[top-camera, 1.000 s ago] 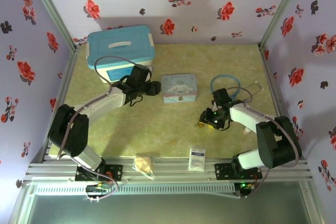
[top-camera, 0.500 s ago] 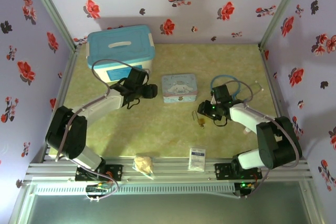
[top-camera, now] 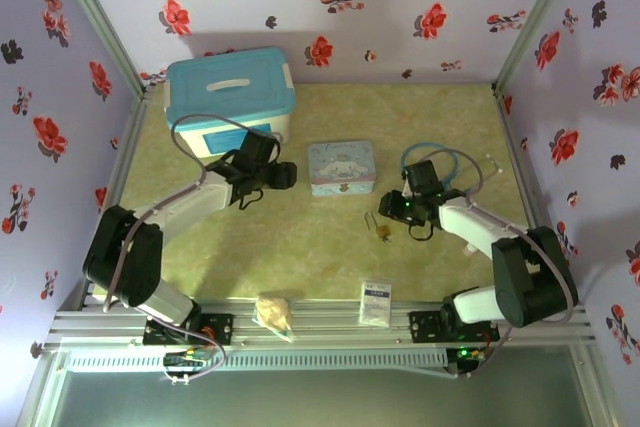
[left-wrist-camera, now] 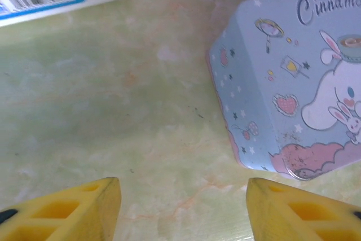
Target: Unlock the padlock with the key
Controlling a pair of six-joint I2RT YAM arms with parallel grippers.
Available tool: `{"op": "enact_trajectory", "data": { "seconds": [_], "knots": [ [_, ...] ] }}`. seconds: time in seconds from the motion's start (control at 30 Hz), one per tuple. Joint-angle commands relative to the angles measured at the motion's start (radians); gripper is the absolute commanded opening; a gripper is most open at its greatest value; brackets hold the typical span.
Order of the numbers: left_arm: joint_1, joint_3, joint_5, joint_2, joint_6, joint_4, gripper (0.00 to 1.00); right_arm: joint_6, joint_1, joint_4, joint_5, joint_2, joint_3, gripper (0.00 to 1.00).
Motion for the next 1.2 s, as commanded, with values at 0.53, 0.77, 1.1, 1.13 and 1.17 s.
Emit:
{"op": "enact_trajectory", "data": {
  "seconds": [0.53,0.77,1.1,1.13,1.17],
  "knots": [
    [0.359,-0.501,-0.376,-0.22,0.4,0.773,1.0,-0.333,-0.357,0.595,0.489,-0.102,-0.184,0.99],
    [0.494,-0.452,-0.188,-0.145,0.367,0.823,1.0,-0.348,-0.359,0.93,0.33,0.0,-0.273,0.99],
    [0.566,-0.507,-0.121,-0.073,0.352,0.856,1.0,-0.395,-0.36,1.203,0.308,0.196,-0.304,0.99],
    [0.57,-0.542,-0.121,-0.044,0.345,0.93,1.0,-0.39,-0.36,1.144,0.311,0.182,-0.287,0.99],
    [0.573,-0.58,-0.112,-0.019,0.352,1.03,1.0,-0.395,-0.357,1.164,0.316,0.192,-0.287,0.99]
  ]
}}
